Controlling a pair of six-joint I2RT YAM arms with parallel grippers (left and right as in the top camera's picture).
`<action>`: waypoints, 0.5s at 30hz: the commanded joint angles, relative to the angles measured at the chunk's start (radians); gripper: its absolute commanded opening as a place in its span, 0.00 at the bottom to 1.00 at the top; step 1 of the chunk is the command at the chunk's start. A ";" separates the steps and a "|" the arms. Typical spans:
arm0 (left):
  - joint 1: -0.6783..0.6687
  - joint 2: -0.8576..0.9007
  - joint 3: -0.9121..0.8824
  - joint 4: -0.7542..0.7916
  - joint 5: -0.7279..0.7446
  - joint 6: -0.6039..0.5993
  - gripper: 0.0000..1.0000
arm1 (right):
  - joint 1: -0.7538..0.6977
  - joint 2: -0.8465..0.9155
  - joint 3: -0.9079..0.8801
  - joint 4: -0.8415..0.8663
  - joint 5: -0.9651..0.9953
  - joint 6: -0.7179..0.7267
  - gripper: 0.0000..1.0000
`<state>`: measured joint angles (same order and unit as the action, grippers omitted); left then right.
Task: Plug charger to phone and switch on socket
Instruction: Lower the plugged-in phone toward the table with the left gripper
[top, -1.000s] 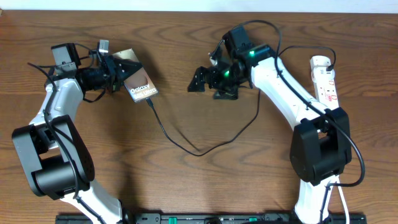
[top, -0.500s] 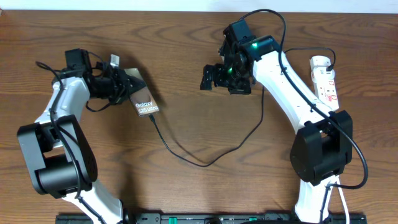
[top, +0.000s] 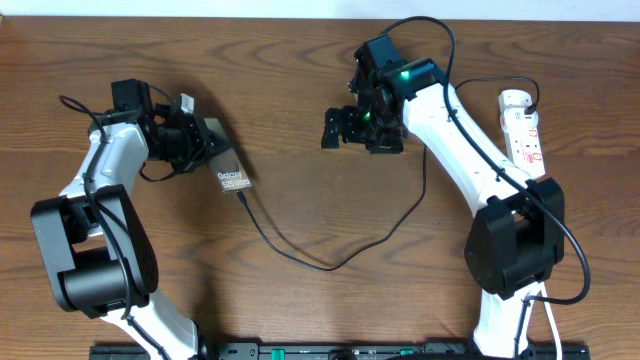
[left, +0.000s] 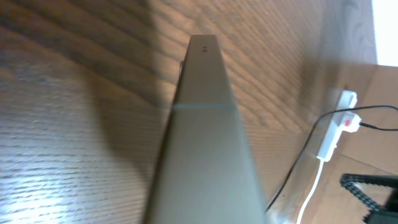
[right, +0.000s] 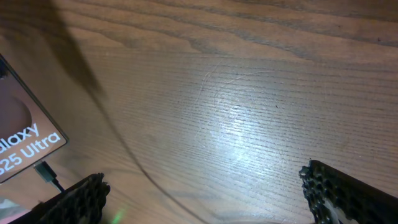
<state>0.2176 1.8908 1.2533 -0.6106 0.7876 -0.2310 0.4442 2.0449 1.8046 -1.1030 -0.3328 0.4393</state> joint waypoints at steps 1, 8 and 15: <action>-0.002 -0.002 0.009 -0.016 -0.034 0.018 0.07 | 0.008 0.001 0.021 -0.002 0.017 -0.010 0.99; -0.018 0.029 0.003 -0.017 -0.065 0.018 0.07 | 0.008 0.001 0.021 -0.001 0.017 -0.010 0.99; -0.035 0.085 0.002 -0.014 -0.067 0.018 0.07 | 0.008 0.001 0.021 -0.001 0.018 -0.011 0.99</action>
<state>0.1886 1.9568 1.2533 -0.6243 0.7185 -0.2310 0.4446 2.0449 1.8046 -1.1030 -0.3210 0.4393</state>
